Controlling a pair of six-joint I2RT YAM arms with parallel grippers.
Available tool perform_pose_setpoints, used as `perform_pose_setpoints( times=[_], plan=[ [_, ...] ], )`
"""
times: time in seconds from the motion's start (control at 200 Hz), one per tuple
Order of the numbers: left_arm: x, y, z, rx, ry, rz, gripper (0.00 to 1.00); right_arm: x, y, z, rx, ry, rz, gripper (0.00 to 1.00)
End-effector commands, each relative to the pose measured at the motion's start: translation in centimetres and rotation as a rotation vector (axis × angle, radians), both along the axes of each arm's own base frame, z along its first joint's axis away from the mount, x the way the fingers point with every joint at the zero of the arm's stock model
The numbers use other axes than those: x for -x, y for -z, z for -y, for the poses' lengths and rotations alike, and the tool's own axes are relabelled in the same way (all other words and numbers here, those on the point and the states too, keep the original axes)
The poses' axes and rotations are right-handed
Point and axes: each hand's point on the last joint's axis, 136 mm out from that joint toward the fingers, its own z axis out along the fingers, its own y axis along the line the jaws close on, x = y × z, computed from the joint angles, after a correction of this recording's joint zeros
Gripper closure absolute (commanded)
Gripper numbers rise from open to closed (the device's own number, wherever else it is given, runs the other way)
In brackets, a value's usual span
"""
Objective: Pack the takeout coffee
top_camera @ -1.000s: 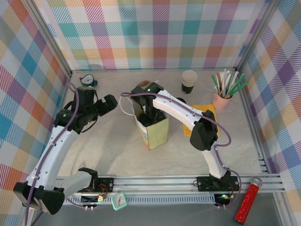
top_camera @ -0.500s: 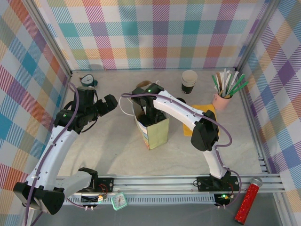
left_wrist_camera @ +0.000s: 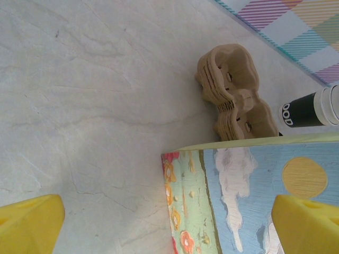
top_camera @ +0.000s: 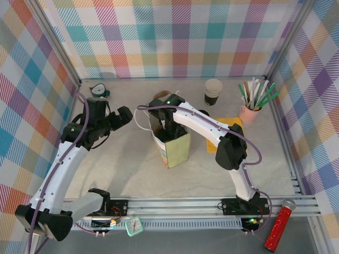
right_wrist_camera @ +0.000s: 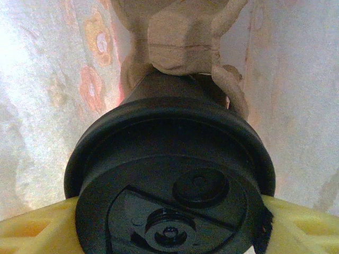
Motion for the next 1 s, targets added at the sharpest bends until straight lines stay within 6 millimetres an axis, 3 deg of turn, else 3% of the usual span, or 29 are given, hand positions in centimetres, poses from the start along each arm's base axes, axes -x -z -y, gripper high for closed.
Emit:
perform_pose_setpoints(
  times=[0.0,0.99],
  plan=[
    [-0.4,-1.2,0.1,0.025,-0.004,0.039,0.00,0.2,4.2,2.1,0.147,0.002,-0.060,0.26],
    [-0.5,-1.5,0.3,0.034,0.003,0.041,0.00,0.0,5.7,2.2,0.157,0.000,-0.070,0.26]
  ],
)
